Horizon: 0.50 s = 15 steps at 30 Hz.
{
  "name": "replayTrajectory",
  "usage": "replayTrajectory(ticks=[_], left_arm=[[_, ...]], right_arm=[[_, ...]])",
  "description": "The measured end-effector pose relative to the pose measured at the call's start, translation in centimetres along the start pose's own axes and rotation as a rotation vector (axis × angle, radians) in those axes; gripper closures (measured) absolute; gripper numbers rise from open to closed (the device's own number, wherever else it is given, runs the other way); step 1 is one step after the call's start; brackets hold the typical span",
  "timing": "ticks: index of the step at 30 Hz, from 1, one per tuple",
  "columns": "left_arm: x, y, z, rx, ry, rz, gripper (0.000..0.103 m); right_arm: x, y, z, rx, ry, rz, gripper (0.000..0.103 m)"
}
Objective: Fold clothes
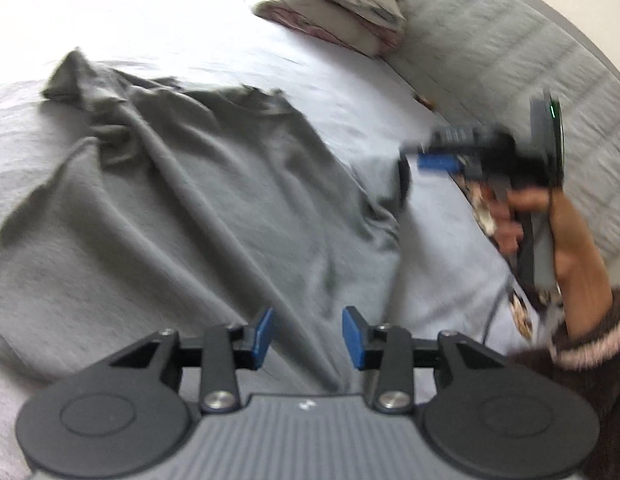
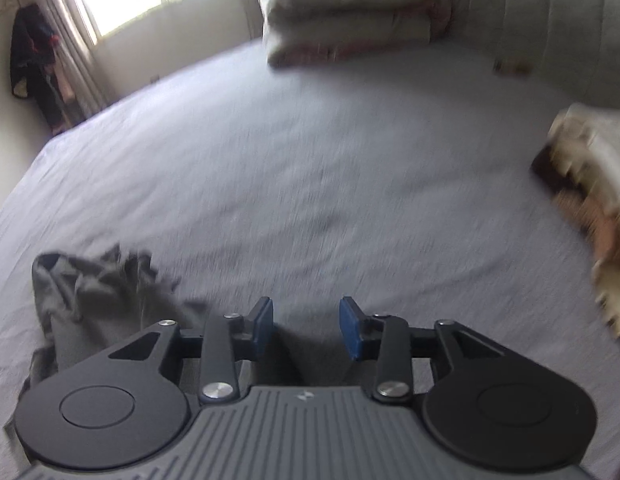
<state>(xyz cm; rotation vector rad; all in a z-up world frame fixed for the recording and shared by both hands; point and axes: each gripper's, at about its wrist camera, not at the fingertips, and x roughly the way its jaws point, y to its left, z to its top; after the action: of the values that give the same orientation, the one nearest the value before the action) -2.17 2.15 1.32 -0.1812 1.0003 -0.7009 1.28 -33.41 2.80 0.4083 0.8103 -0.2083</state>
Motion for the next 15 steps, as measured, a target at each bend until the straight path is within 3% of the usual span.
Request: replayTrajectory(ticks=[5, 12, 15], left_arm=[[0.1, 1.8, 1.0, -0.065, -0.027, 0.027, 0.063], [0.0, 3.7, 2.0, -0.15, -0.071, 0.044, 0.058], [0.0, 4.0, 2.3, -0.166, -0.086, 0.048, 0.058]], right_arm=[[2.7, 0.2, -1.2, 0.046, 0.119, 0.047, 0.063], [2.7, 0.7, -2.0, 0.103, 0.175, 0.157, 0.055], [2.8, 1.2, -2.2, 0.057, 0.183, 0.159, 0.053]])
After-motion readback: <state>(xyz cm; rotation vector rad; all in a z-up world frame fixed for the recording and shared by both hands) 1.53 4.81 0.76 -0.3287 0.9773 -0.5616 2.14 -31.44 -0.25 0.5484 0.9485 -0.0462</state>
